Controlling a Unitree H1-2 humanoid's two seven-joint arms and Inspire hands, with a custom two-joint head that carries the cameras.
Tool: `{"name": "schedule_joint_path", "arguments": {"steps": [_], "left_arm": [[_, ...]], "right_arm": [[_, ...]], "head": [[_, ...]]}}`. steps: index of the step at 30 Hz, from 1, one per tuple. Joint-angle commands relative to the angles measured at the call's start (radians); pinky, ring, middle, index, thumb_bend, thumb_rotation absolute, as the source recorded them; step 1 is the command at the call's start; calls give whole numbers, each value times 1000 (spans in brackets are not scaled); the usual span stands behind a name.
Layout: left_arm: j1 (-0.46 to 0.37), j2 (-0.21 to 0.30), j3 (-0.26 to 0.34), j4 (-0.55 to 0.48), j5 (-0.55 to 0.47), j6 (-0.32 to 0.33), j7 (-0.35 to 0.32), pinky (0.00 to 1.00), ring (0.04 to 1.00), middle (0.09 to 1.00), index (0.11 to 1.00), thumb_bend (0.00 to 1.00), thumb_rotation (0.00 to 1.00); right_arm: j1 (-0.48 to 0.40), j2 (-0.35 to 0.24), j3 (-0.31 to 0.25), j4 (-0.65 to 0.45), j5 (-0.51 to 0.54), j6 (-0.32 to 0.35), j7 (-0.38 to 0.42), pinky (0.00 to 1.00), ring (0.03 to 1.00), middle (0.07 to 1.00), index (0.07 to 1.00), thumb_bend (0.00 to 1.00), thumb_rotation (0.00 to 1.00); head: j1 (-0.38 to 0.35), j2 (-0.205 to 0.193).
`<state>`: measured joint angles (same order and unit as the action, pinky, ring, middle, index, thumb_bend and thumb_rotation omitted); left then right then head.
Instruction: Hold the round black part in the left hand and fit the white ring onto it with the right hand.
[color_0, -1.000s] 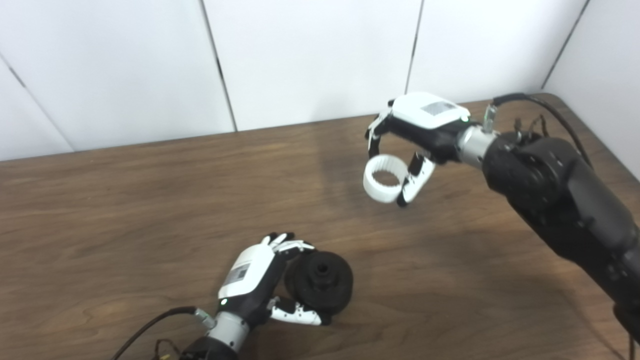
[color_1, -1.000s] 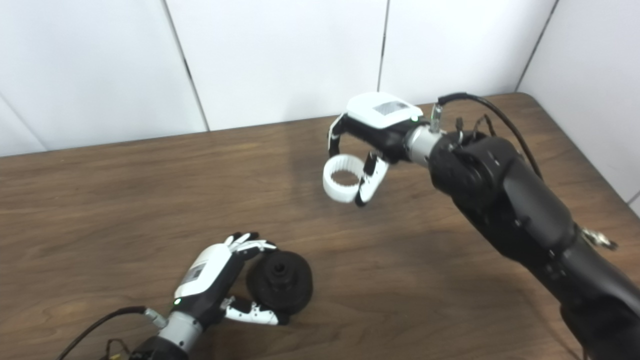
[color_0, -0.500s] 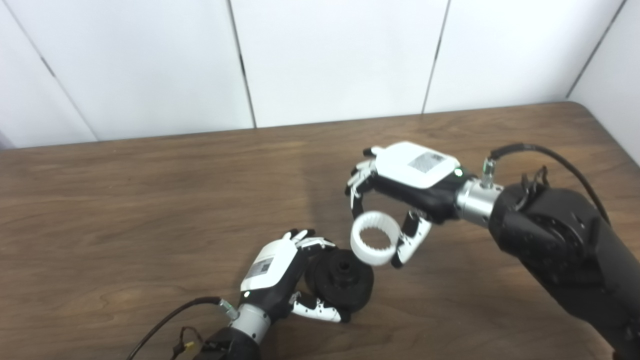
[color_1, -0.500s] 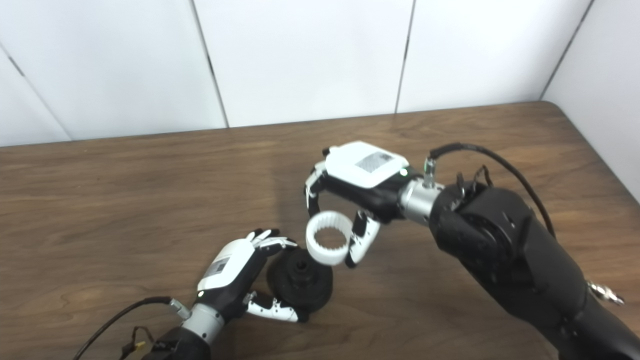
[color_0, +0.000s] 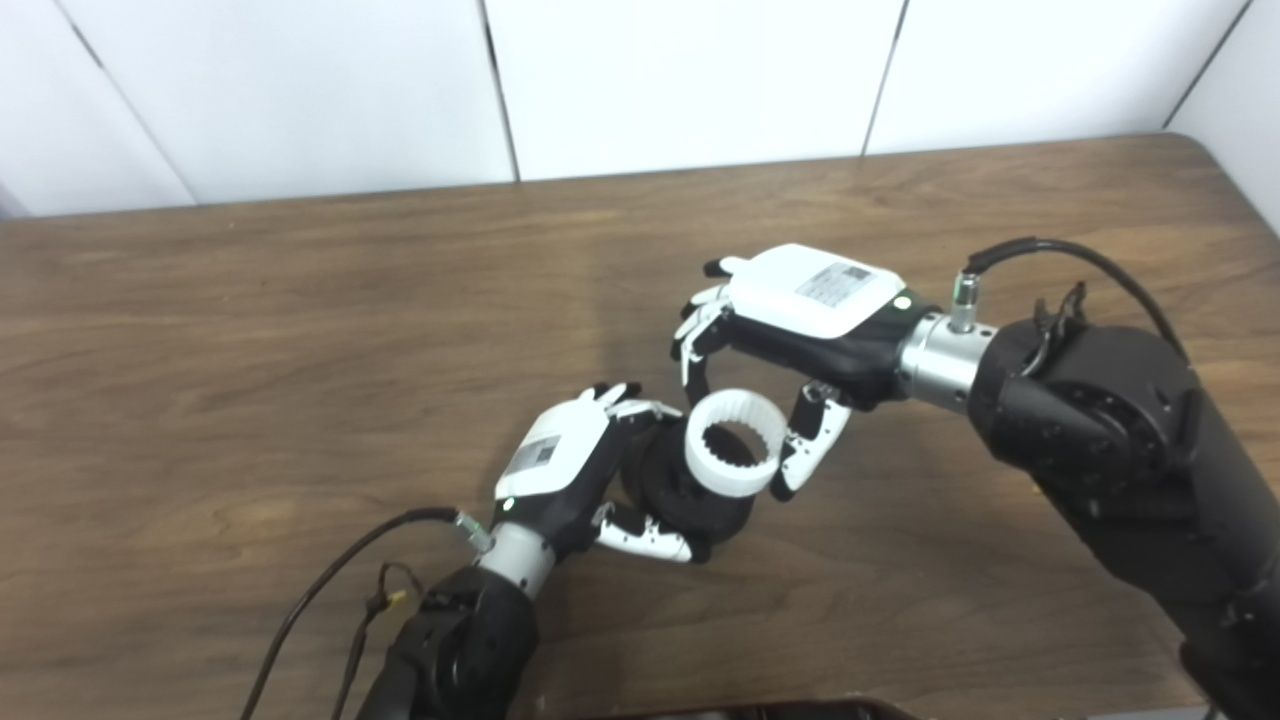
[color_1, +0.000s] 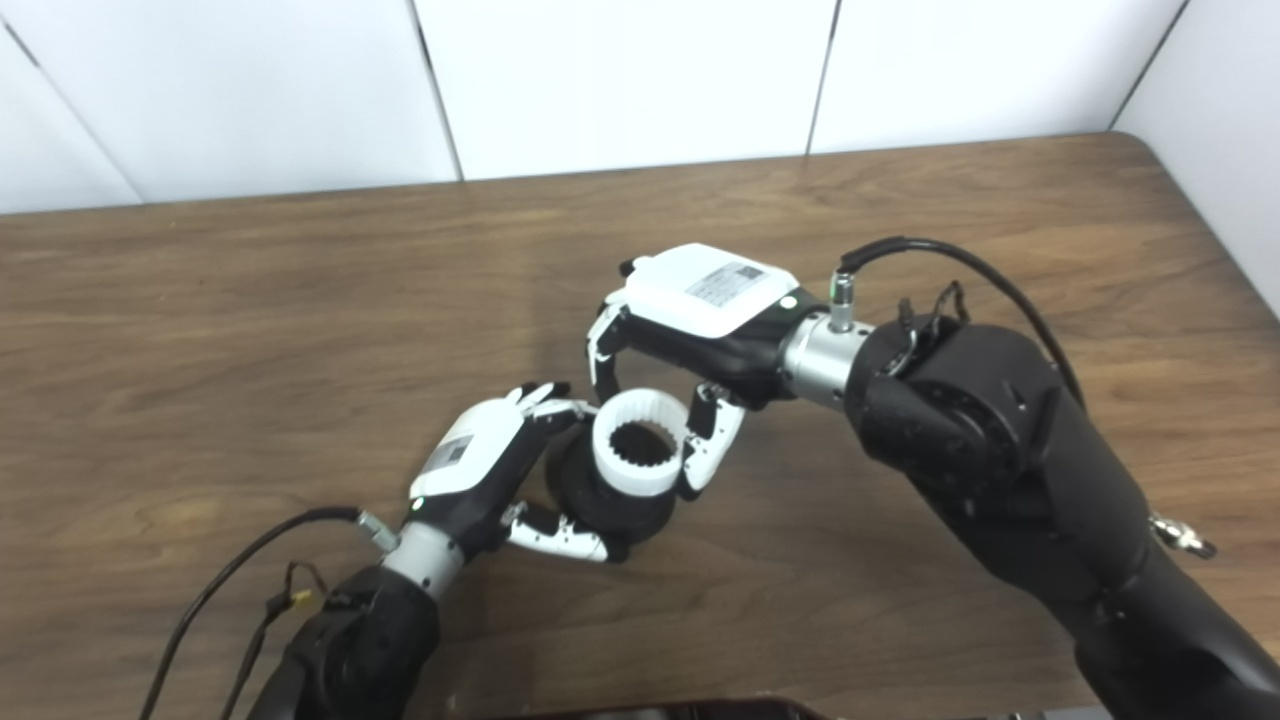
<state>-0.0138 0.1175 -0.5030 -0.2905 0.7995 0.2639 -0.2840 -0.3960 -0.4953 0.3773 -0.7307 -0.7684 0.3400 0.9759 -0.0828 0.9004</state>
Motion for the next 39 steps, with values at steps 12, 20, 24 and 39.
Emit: {"name": "schedule_joint_path", "arguments": {"steps": [12,20,24,39], "left_arm": [[-13,-11,-16,-3,18,18,-34,1000,959,811,479,525,52],[-11,-15,-13,-15,21,23,-45,1000,957,812,480,525,53],[-12,-16,-14,-18,20,26,-48,1000,958,814,479,525,53],[-14,-22,-15,-8,20,14,-39,1000,950,810,480,524,53]], "right_arm": [[7,18,-18,34,-12,-91,-48,1000,888,788,482,526,138],[23,36,-21,100,-18,-121,-87,1000,895,791,482,526,137],[19,34,-23,123,-18,-138,-102,1000,895,793,482,526,138],[23,50,-3,161,-43,-153,-118,1000,896,798,482,526,138]], "head": [[-6,6],[-6,10],[-9,10],[-1,11]]}}
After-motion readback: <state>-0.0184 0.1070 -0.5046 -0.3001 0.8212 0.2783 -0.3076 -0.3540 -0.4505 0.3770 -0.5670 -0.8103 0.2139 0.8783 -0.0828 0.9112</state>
